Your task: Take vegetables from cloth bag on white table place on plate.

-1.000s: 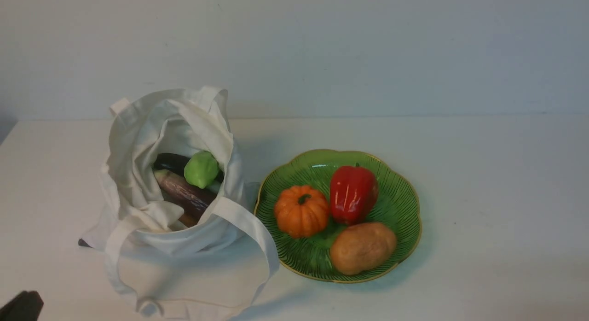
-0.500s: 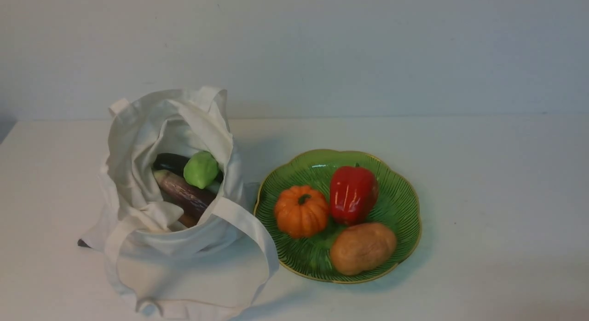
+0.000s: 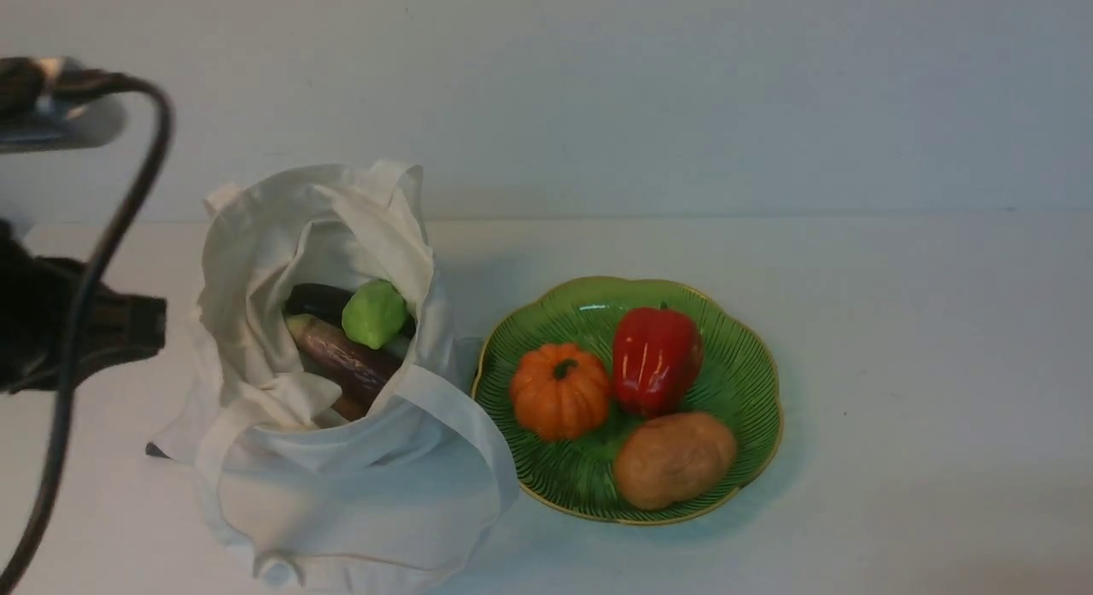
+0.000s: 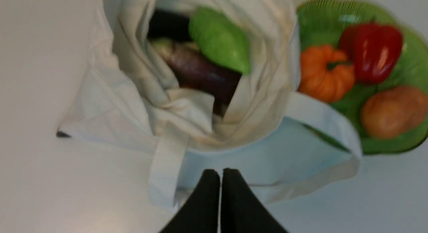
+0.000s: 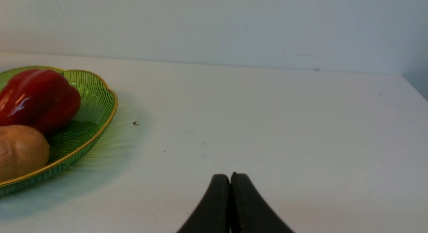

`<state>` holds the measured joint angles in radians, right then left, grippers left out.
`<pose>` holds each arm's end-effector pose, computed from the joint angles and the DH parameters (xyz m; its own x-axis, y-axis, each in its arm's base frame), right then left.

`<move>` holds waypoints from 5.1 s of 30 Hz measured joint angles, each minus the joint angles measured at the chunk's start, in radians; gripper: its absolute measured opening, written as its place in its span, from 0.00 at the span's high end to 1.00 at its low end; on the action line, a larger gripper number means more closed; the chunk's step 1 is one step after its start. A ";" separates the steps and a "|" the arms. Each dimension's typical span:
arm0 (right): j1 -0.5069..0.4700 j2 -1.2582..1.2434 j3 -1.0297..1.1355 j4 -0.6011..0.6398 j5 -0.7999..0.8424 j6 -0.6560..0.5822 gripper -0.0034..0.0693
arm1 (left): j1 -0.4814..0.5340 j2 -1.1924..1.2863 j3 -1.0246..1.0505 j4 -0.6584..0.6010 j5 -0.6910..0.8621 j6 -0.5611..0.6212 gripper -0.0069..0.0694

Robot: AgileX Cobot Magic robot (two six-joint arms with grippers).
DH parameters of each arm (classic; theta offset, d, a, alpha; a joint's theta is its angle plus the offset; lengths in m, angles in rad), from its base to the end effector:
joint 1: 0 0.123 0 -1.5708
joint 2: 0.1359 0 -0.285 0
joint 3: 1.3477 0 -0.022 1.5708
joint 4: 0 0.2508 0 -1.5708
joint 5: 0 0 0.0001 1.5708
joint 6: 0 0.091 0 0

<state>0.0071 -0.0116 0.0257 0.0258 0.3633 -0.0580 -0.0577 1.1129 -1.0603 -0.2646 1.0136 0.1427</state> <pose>0.0529 0.0012 0.1725 -0.2853 -0.0359 -0.9578 -0.0256 0.9992 -0.0298 0.2088 -0.0323 0.3511 -0.8195 0.0477 -0.5711 0.1831 0.9661 -0.1820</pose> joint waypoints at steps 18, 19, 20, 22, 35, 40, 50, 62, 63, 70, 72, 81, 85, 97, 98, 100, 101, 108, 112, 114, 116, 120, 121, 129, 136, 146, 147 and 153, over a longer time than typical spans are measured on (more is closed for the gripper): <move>0.000 0.000 0.000 0.000 0.000 0.000 0.97 | -0.226 0.672 -0.450 0.209 0.130 0.002 0.89; 0.000 0.000 0.000 0.000 0.000 0.000 0.97 | -0.229 0.683 -0.452 0.209 0.124 0.011 0.86; 0.000 0.000 0.000 0.000 0.000 0.000 0.97 | -0.231 0.693 -0.452 0.209 0.111 0.019 0.83; 0.000 0.000 0.000 0.000 0.000 0.000 0.97 | -0.234 0.702 -0.452 0.208 0.082 0.027 0.74; 0.000 0.000 0.000 0.000 0.000 0.000 0.97 | -0.234 0.770 -0.457 0.235 -0.006 0.028 0.17; 0.000 0.000 0.000 0.000 0.000 0.000 0.97 | -0.234 0.799 -0.457 0.254 -0.013 -0.005 0.25; 0.000 0.000 0.000 0.000 0.000 0.000 0.97 | -0.234 0.726 -0.457 0.343 0.090 -0.032 0.43; 0.000 0.000 0.000 0.000 0.000 0.000 0.97 | -0.234 0.472 -0.457 0.273 0.216 -0.040 0.43; 0.000 0.000 0.000 0.000 0.000 0.000 0.97 | -0.240 0.448 -0.454 0.236 0.218 -0.039 0.43; 0.000 0.000 0.000 0.000 0.000 0.000 0.97 | -0.408 0.353 -0.420 0.163 0.224 -0.034 0.43; 0.000 0.000 0.000 0.000 0.000 0.000 0.97 | -0.462 0.354 -0.419 0.160 0.220 -0.033 0.43; 0.000 0.000 0.000 0.000 0.000 0.000 0.97 | -0.651 0.570 -0.418 0.163 -0.123 -0.116 0.43; 0.000 0.000 0.000 0.000 0.000 0.000 0.97 | -0.652 0.686 -0.418 0.248 -0.188 -0.215 0.43; 0.000 0.000 0.000 0.000 0.000 0.000 0.97 | -0.652 0.826 -0.418 0.463 -0.302 -0.398 0.42; 0.000 0.000 0.000 0.000 0.000 0.000 0.97 | -0.652 0.830 -0.418 0.466 -0.314 -0.401 0.41; 0.000 0.000 0.000 0.000 0.000 0.000 0.97 | -0.652 0.832 -0.418 0.474 -0.338 -0.414 0.38; 0.000 0.000 0.000 0.000 0.000 0.000 0.97 | -0.652 0.832 -0.418 0.475 -0.352 -0.424 0.36; 0.000 0.000 0.000 0.000 0.000 0.000 0.97 | -0.652 0.832 -0.439 0.487 -0.356 -0.460 0.16; 0.000 0.000 0.000 0.000 0.000 0.000 0.97 | -0.653 0.829 -0.489 0.523 -0.244 -0.460 0.14; 0.000 0.000 0.000 0.000 0.000 0.000 0.97 | -0.653 0.818 -0.524 0.552 -0.177 -0.460 0.17; 0.000 0.000 0.000 0.000 0.000 0.000 0.97 | -0.653 0.783 -0.586 0.618 -0.069 -0.460 0.28; 0.000 0.000 0.000 0.000 0.000 0.000 0.97 | -0.653 0.631 -0.649 0.727 0.086 -0.457 0.70; 0.000 0.000 0.000 0.000 0.000 0.000 0.97 | -0.653 0.621 -0.650 0.729 0.090 -0.459 0.70; 0.000 0.000 0.000 0.000 0.000 0.000 0.97 | -0.653 0.213 -0.471 0.765 0.038 -0.568 0.92; 0.000 0.000 0.000 0.000 0.000 0.000 0.97 | -0.653 -0.133 -0.046 0.777 -0.303 -0.715 0.92; 0.000 0.000 0.000 0.000 0.000 0.000 0.97 | -0.653 -0.337 0.149 0.769 -0.399 -0.743 0.92; 0.000 0.000 0.000 0.000 0.000 0.000 0.97 | -0.653 -0.340 0.150 0.769 -0.399 -0.743 0.92; 0.000 0.000 0.000 0.000 0.000 0.000 0.97 | -0.653 -0.427 0.153 0.750 -0.399 -0.677 0.92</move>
<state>0.0071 -0.0116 0.0257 0.0258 0.3633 -0.0580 -0.7109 0.6859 -0.9078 0.4849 0.6143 -0.5346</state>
